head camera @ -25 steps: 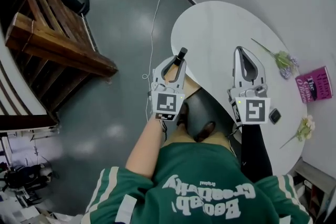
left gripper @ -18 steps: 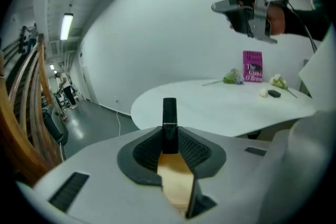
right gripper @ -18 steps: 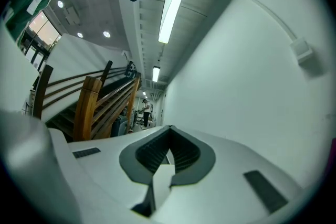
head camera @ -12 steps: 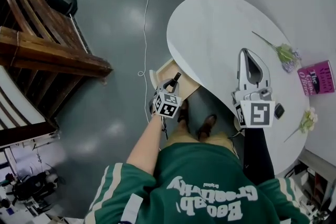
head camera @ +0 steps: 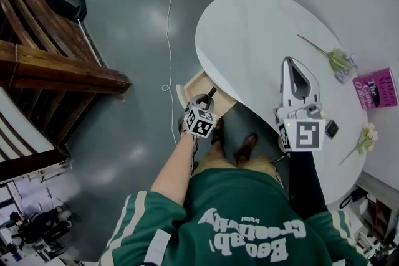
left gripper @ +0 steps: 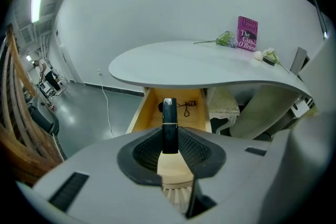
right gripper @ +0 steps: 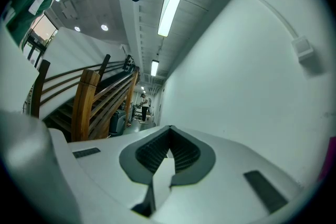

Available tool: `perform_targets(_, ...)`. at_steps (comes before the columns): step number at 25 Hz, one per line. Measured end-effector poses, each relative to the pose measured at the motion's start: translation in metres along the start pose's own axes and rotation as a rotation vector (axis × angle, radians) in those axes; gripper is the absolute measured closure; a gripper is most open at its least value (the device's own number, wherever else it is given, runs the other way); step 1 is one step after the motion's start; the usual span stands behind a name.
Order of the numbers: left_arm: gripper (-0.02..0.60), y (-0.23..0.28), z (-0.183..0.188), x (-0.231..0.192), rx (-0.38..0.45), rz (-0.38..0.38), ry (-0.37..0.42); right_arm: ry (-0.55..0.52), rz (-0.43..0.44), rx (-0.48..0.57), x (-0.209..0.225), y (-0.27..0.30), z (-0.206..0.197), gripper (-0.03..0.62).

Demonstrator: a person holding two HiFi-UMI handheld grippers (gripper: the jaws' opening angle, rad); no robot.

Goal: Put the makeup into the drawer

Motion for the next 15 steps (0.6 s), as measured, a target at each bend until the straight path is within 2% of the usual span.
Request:
perform_targets(4, 0.477, 0.002, 0.002, 0.0, -0.004, -0.005, 0.006, -0.026, 0.02, -0.049, -0.002, -0.001, -0.012, 0.597)
perform_targets(7, 0.477, 0.006, 0.001, 0.0, -0.02, -0.015, 0.019, -0.006, 0.01, -0.012, -0.004, 0.003, -0.002, 0.597)
perform_targets(10, 0.477, 0.016, -0.006, 0.001, -0.075, -0.036, 0.043, -0.012, 0.012, -0.032, -0.003, 0.002, -0.008, 0.597)
perform_targets(12, 0.477, 0.027, -0.014, 0.005, -0.141, -0.062, 0.097, -0.012, 0.011, -0.042, -0.002, 0.002, -0.011, 0.597)
perform_targets(15, 0.477, 0.045, -0.02, 0.013, -0.214, -0.101, 0.236, -0.018, 0.007, -0.064, 0.0, -0.001, -0.017, 0.597)
Point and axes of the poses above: the fingertips, and each gripper's own axes: y forward along the fingers, x to its right, z out of its top, the point moved 3 cm from there along -y, backward along the fingers, and after that the axes turned 8 degrees about -x, right-handed, at the moved point
